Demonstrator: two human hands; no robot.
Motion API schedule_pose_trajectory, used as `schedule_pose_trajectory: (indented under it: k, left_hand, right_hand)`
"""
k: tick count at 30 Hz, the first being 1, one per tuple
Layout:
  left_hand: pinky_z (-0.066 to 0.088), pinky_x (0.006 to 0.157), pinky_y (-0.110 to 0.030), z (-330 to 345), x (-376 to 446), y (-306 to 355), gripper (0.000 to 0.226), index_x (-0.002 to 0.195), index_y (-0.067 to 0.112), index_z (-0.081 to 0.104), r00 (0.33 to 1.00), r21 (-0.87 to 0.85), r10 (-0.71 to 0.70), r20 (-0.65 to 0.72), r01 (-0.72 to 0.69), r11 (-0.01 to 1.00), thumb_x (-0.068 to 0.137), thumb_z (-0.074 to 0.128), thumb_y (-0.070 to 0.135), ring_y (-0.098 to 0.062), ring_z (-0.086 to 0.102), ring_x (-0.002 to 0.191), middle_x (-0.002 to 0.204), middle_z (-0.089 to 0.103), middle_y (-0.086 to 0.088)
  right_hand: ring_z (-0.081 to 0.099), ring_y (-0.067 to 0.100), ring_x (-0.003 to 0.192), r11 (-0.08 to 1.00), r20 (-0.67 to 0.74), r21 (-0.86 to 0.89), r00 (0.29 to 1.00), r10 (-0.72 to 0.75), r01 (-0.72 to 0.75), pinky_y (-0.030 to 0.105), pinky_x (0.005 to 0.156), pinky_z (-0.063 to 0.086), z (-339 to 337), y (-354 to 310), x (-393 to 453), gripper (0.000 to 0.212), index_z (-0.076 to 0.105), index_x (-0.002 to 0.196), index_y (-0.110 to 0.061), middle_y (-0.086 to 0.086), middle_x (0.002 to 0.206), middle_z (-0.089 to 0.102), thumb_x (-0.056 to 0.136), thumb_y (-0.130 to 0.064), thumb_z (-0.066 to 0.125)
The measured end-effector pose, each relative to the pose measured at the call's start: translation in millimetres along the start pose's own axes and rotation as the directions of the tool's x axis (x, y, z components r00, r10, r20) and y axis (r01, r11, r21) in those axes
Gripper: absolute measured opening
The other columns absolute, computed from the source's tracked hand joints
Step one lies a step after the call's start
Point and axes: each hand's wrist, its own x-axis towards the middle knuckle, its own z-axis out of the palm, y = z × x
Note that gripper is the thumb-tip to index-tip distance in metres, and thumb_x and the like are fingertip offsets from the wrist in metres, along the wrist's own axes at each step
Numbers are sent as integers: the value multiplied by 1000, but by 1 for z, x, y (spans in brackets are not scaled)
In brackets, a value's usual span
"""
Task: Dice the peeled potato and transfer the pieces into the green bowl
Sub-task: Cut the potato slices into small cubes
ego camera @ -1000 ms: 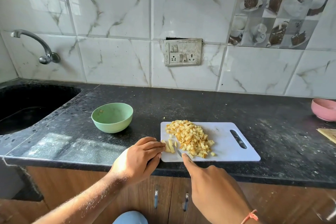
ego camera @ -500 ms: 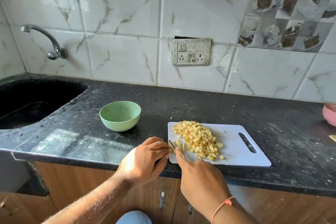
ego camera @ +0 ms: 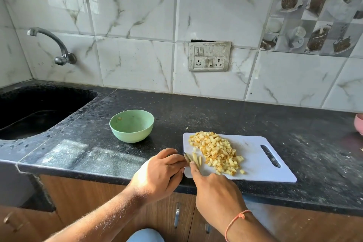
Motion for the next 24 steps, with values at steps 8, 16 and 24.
schedule_pose_trajectory:
  k: [8,16,24]
  left_hand:
    - [48,109,-30,1,-1,-2,31,125,19,78,1000,31,8,10,-9,999,106,55,25,-17,56,129,127,69,12]
    - [45,111,-25,2,0,-1,32,122,19,79,1000,17,12,-1,-12,1000,106,51,26,-16,58,127,125,70,12]
    - [49,107,-22,-1,1,-2,28,121,30,79,991,-94,-135,16,136,986,101,59,33,-2,53,130,123,68,24]
  right_hand:
    - [48,26,73,997,75,82,997,-24,17,36,59,38,1,8,-26,78,-2,165,-29,2,76,44,100,-9,36]
    - [50,24,78,991,150,123,988,41,-60,31,68,41,-8,27,-48,83,-9,161,-44,6,90,57,101,-15,40]
    - [38,13,44,903,-220,416,975,-13,106,25,43,28,6,84,-12,58,20,157,-51,-9,48,34,111,-21,37]
